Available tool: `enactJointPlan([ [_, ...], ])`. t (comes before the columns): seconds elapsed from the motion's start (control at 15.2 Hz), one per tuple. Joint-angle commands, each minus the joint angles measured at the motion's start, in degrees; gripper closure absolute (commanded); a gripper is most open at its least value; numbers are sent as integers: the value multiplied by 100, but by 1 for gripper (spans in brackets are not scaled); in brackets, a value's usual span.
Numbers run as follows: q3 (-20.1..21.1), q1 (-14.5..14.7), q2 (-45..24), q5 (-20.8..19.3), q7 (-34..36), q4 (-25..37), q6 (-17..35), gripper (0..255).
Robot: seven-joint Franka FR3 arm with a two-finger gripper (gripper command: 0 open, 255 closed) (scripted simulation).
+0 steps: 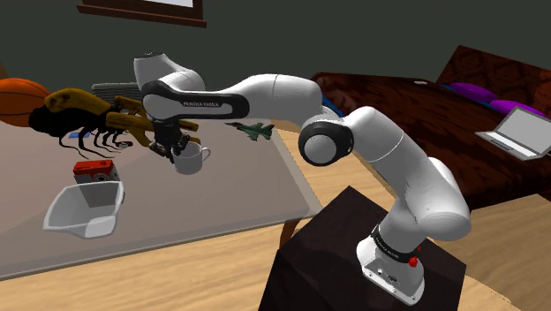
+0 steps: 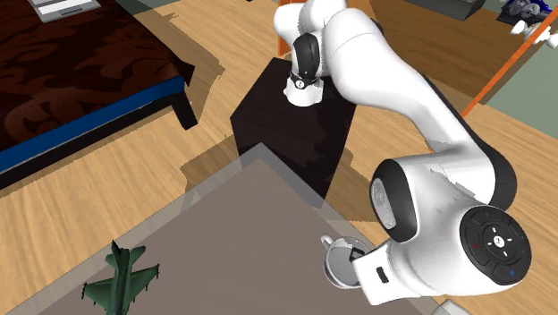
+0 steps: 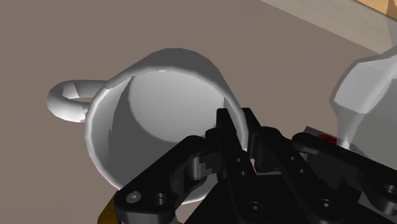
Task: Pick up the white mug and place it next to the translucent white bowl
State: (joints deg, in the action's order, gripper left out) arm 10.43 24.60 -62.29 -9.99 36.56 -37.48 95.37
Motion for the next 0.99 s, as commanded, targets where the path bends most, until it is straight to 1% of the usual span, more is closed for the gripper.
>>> enactJointPlan([
  [0.0,6,-31,71,-5,25,-297,226,255],
  [0.46,0,-67,-10,-25,59,-694,699,255],
  [0.92,-19,-73,-237,-47,77,-825,1055,255],
])
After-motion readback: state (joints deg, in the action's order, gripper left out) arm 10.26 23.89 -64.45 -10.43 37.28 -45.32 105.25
